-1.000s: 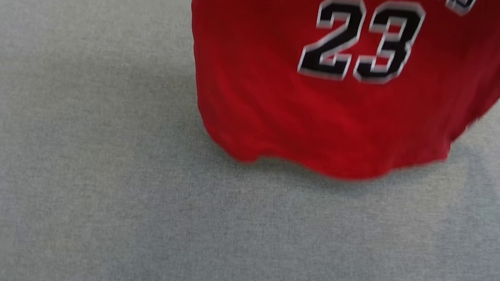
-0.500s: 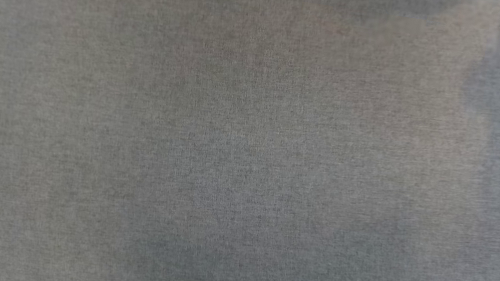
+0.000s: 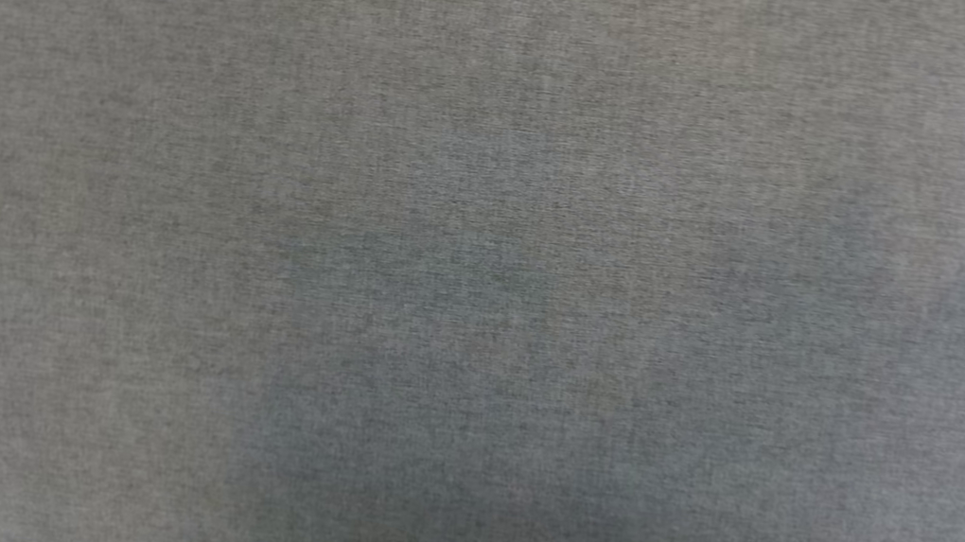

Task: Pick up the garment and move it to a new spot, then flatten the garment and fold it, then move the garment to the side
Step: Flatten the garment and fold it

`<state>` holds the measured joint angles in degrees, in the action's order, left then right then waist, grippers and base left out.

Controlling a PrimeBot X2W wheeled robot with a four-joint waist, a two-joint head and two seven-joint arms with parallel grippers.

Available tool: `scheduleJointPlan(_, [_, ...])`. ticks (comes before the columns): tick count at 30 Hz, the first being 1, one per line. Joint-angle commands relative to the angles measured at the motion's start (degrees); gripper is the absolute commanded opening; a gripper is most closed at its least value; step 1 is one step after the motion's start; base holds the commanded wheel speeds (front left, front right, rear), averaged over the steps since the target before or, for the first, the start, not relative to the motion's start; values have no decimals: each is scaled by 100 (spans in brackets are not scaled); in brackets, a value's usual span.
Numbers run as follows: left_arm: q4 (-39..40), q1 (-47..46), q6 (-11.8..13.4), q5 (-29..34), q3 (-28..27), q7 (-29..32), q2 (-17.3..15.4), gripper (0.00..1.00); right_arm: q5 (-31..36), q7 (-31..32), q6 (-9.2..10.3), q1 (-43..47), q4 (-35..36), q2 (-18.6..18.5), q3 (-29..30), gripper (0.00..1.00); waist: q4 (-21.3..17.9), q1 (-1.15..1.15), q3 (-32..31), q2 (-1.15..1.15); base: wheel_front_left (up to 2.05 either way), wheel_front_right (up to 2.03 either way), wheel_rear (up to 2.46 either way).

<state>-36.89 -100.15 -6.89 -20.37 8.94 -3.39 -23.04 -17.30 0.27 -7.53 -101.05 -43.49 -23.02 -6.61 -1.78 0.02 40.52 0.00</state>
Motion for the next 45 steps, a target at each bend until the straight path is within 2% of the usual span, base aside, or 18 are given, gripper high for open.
scheduleJointPlan(1, [-134, 9, -37, -62, 21, -123, 36, 0, -37, -93, 4, 54, -101, 37, -52, 0, 93, -2, 60, 0, 0, 0, 0])
scheduleJointPlan(10, [-446, 1261, -57, -637, 357, -763, 191, 0, -458, -341, 4, 1020, -383, 66, -465, 0, 244, -2, -200, 0, 0, 0, 0])
scheduleJointPlan(19, [-548, 3300, -58, -1269, 426, -927, 276, 0, -1267, -31, 4, 2891, -247, -356, -1148, 0, 341, -2, -1054, 0, 0, 0, 0])
scheduleJointPlan(30, [-377, 5285, -29, -1578, 610, -373, 64, 0, -2183, 865, 4, 4865, 161, -768, -1494, 0, 300, -2, -2173, 0, 0, 0, 0])
scheduleJointPlan(34, [-181, 5894, -14, -1738, 665, 129, -54, 0, -2459, 1160, 4, 5468, 435, -893, -1526, 0, 262, -2, -2552, 0, 0, 0, 0])
scheduleJointPlan(39, [444, 6760, 12, -1983, 743, 819, -268, 0, -2747, 1577, 4, 6222, 807, -1070, -1487, 0, 198, -2, -2982, 0, 0, 0, 0])
scheduleJointPlan(45, [1511, 7915, 303, -2315, 741, 1647, -527, 0, -3002, 1962, 4, 7111, 1220, -1216, -1186, 0, 167, -2, -3338, 0, 0, 0, 0])
